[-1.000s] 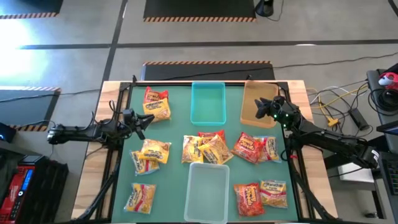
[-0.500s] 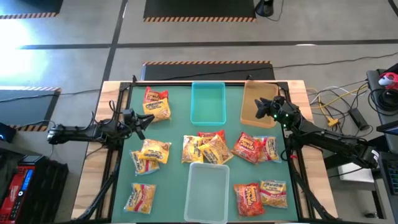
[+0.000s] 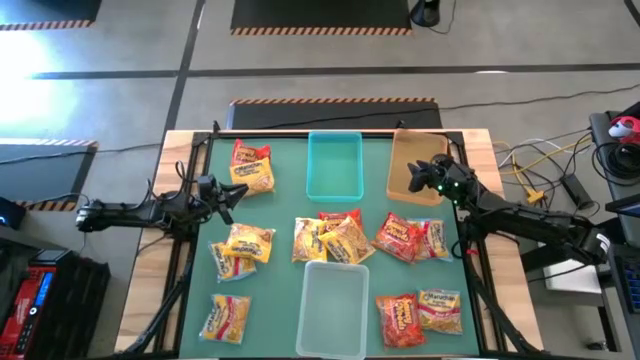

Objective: Sort Maruchan noodles
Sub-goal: Put the yellow noodle pack into the orange bin

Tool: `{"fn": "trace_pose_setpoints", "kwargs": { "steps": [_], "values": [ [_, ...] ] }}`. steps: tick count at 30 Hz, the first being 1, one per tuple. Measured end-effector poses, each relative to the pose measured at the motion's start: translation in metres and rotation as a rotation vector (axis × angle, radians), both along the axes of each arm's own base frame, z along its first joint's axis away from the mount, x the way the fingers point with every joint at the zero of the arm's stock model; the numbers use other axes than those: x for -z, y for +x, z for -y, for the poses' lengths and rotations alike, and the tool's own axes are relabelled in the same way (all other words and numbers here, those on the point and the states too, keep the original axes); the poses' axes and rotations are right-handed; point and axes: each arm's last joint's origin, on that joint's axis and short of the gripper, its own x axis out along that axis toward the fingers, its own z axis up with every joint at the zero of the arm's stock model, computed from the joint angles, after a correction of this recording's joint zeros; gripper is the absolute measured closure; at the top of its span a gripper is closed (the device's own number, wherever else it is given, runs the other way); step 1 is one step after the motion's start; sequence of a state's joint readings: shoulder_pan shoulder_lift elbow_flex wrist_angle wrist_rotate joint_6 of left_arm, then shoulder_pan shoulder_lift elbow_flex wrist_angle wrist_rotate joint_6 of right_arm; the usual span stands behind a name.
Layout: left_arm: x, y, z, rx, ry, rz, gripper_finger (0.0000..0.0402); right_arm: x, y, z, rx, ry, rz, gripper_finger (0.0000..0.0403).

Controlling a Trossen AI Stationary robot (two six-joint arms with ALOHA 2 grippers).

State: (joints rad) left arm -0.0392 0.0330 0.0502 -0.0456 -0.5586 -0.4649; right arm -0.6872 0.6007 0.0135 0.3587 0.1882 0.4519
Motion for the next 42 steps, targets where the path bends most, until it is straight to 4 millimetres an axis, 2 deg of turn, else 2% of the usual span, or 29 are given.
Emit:
{"fn": "trace_pose_setpoints", "kwargs": {
  "steps": [7,38,42],
  "values": [
    [0.0,0.0,0.0,0.0,0.0,0.0,0.0366,0.0069,0.0012,0.0009,-0.001,0.043,-0.042,0.0211],
    [-0.0001,-0.0002,-0.0003,-0.012,0.023,-0.012,0.0366,0.0072,0.001,0.0008,0.0,0.046,-0.042,0.0211],
    [-0.0019,-0.0004,-0.0008,-0.033,-0.032,0.04,0.0366,0.0072,0.001,0.0008,0.0,0.046,-0.042,0.0211]
  ]
}}
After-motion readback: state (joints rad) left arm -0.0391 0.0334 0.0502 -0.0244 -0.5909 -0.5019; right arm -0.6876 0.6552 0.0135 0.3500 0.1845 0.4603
